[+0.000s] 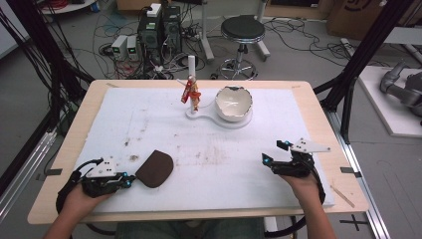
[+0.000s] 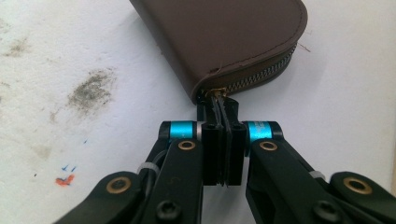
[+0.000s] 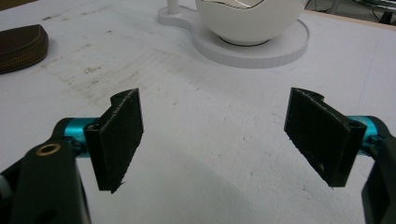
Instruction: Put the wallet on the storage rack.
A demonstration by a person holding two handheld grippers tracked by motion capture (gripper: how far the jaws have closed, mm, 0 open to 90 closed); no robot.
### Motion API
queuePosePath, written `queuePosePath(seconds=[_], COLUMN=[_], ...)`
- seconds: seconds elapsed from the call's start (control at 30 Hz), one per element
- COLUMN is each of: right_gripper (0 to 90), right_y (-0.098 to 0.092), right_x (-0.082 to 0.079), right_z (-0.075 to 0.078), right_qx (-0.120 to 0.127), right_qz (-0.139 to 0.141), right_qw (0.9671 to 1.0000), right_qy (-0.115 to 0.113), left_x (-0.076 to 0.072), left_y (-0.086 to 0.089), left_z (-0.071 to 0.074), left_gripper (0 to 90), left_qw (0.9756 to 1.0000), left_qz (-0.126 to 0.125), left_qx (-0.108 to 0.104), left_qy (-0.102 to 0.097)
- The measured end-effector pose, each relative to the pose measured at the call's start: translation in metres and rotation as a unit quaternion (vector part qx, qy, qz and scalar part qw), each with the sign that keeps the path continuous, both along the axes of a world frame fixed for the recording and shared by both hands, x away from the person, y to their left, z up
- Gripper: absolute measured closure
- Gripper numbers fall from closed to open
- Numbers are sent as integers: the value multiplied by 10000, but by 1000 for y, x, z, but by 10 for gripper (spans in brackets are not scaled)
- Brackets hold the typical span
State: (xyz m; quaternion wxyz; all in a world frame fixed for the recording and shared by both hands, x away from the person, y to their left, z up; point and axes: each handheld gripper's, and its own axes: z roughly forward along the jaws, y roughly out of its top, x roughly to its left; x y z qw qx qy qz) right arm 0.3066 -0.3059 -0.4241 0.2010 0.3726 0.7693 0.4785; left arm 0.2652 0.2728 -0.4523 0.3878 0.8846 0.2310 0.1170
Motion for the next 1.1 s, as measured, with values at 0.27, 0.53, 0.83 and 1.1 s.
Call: queuePosePath(seconds=[0.27,0.53,0.83,1.1], right_gripper=[199,199,199,199], right_y=[-2,-2,-2,-2], right_x=[1,1,1,3], right_z=[0,-1,-1,-2], right_qx=[-1,0,3,4], right_qz=[-15,-7,7,8], right_qw=[10000,10000,10000,10000], right_qy=[-34,-8,11,18], left_x=[0,-3,-1,7], left_y=[0,1,-3,-1], left_z=[6,18,25,32], left_gripper=[883,883,883,884], left_qw=[9999,9965,9866,9757], left_qz=[-34,-164,-377,-361], left_qx=[-134,-808,-1584,-2161], left_qy=[-86,-160,-51,-23])
